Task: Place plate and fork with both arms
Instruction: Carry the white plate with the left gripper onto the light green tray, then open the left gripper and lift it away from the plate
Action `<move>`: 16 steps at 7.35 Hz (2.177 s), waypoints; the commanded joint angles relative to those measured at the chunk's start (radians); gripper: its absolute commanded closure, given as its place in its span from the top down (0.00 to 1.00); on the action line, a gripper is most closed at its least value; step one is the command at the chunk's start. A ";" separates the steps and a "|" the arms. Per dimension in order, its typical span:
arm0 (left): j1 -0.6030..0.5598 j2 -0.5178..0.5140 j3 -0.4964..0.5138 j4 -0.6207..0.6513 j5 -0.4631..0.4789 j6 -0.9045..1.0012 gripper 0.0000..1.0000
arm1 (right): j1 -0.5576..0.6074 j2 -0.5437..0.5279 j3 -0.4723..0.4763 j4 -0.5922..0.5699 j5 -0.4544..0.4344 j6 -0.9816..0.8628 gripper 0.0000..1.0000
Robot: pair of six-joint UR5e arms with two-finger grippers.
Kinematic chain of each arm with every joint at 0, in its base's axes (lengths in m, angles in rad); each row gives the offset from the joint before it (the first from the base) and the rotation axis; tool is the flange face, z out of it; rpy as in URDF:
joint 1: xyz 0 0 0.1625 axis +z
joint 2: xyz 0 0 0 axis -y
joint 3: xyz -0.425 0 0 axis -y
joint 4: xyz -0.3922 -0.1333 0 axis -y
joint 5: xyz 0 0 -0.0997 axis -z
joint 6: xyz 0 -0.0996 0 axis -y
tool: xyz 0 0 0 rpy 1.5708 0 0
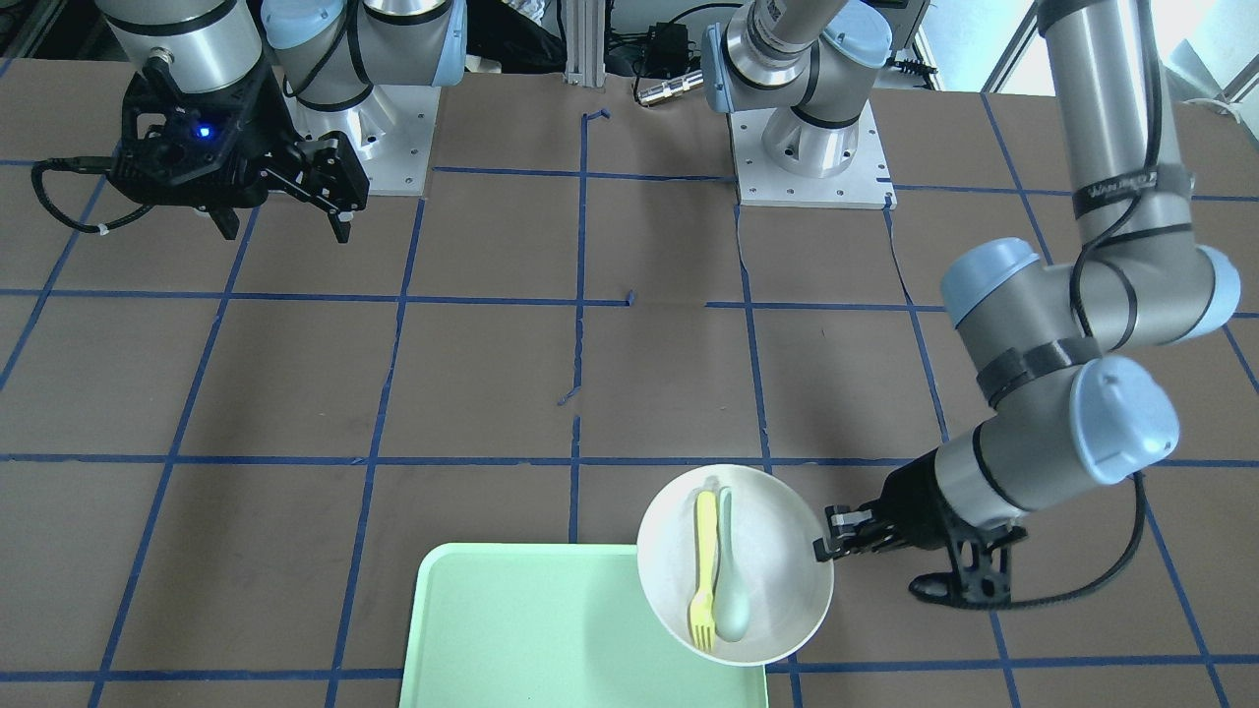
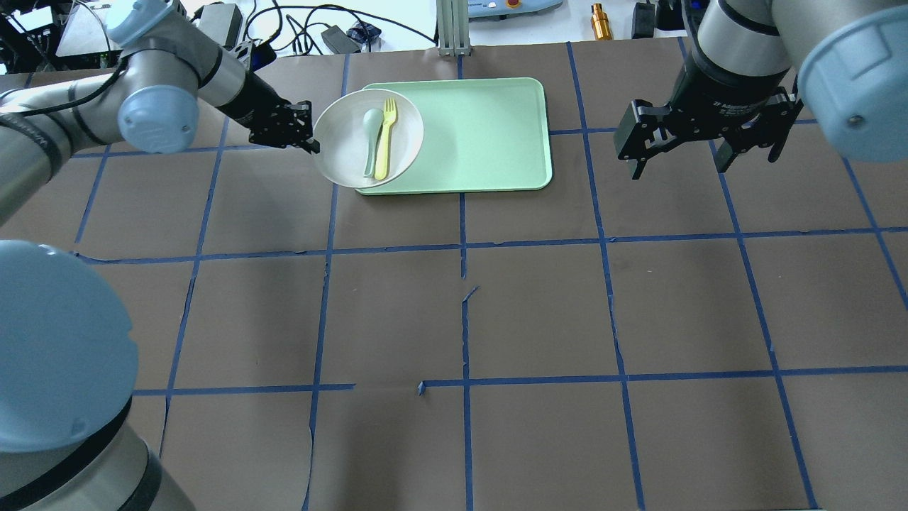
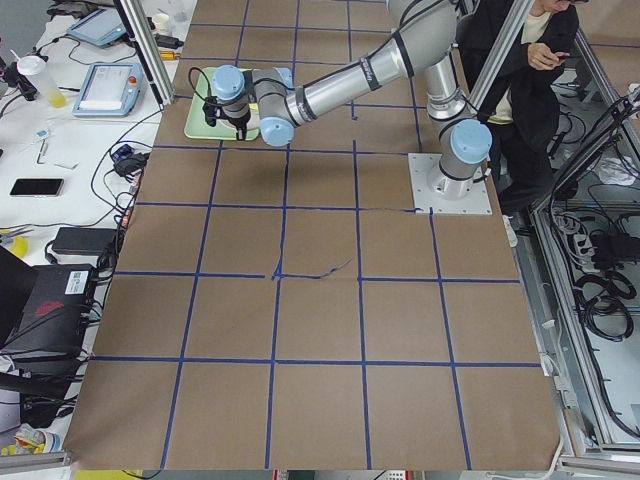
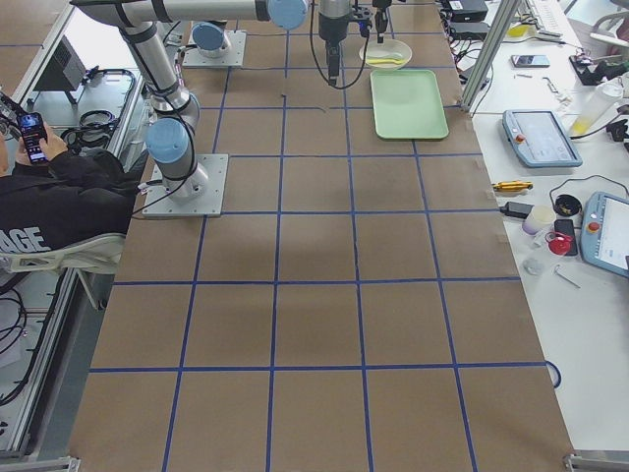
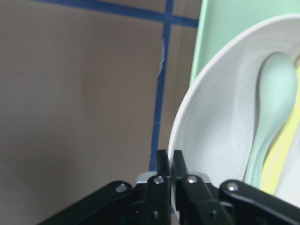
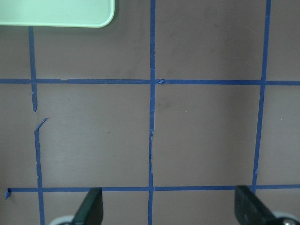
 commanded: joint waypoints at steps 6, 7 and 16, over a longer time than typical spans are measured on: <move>-0.163 -0.304 0.353 0.007 0.042 -0.210 0.00 | 0.000 0.001 0.003 -0.018 -0.009 0.002 1.00; -0.165 -0.304 0.347 0.009 0.042 -0.212 0.00 | 0.000 0.001 0.003 -0.020 -0.012 0.002 1.00; -0.175 -0.031 0.105 0.008 0.322 -0.206 1.00 | 0.005 0.041 -0.040 -0.018 -0.034 0.015 1.00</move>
